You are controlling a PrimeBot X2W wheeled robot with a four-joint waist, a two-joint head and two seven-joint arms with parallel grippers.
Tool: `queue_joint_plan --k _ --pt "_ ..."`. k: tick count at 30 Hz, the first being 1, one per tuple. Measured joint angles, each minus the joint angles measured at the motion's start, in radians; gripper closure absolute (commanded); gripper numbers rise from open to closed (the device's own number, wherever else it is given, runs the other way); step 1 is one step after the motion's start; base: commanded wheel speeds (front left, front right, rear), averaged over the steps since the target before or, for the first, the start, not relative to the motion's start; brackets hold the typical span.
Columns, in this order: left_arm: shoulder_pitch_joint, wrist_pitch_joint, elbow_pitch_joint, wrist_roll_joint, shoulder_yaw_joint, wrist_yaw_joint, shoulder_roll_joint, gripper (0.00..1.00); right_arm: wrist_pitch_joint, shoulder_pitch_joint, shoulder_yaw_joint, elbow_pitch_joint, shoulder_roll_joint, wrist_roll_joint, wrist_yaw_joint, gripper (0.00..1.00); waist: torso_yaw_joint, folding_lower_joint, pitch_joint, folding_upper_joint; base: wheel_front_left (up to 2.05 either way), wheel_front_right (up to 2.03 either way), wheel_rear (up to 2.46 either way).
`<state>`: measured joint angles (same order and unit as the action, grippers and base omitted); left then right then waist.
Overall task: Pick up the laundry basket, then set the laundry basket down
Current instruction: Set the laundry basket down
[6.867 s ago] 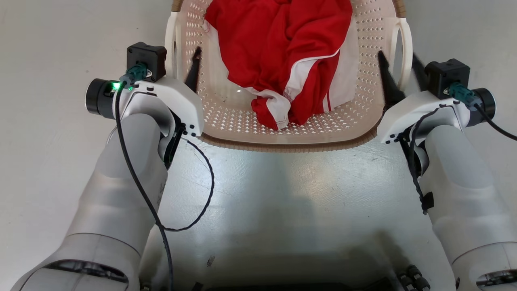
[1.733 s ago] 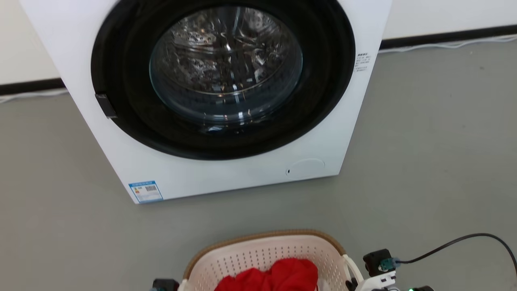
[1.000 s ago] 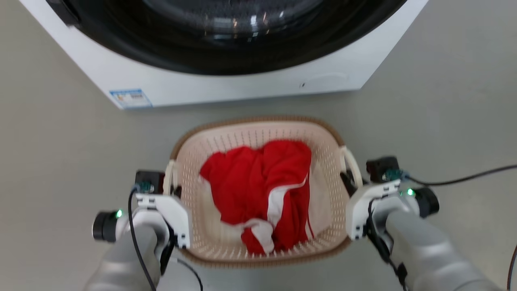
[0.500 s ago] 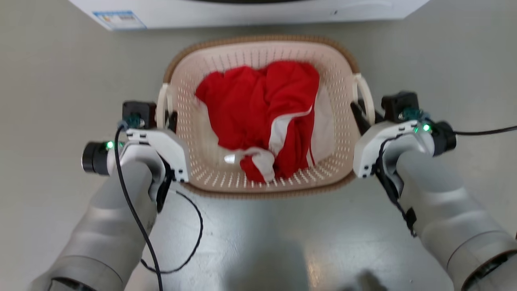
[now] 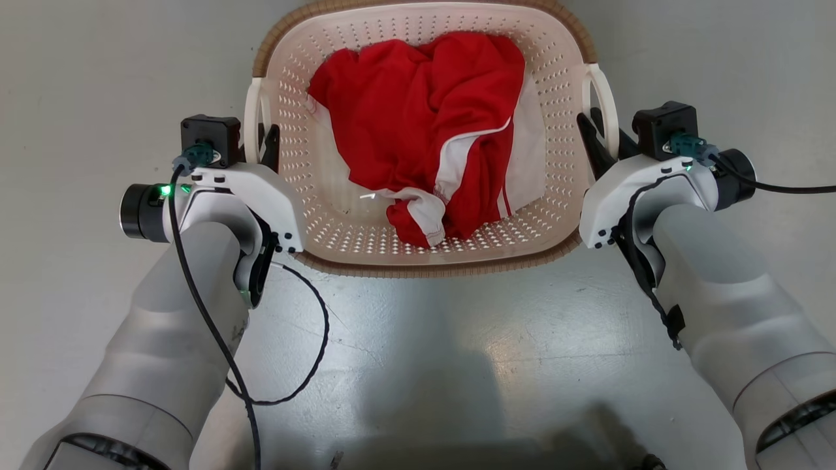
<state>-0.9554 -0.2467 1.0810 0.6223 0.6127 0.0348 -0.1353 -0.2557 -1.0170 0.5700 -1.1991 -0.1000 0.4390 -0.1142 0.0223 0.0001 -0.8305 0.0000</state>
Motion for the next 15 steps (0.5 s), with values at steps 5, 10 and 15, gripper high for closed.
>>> queue_joint_plan --k 5,10,15 --pt "0.000 0.000 -0.007 -0.020 -0.030 -0.001 -0.001 1.00 0.000 -0.001 -0.048 0.020 0.002 -0.051 0.000 1.00 0.002 0.0000 -0.020 0.0000 0.00 0.00 0.00" --pt "-0.008 -0.001 -0.004 -0.047 -0.053 -0.010 -0.001 1.00 0.000 -0.001 -0.090 0.029 0.008 -0.088 0.000 1.00 0.009 -0.0001 -0.034 0.0000 0.00 0.00 0.00" --pt "-0.020 -0.001 0.003 -0.066 -0.068 -0.017 0.003 1.00 0.000 0.000 -0.128 0.037 0.012 -0.120 0.000 1.00 0.013 0.0000 -0.045 0.0000 0.00 0.00 0.00"
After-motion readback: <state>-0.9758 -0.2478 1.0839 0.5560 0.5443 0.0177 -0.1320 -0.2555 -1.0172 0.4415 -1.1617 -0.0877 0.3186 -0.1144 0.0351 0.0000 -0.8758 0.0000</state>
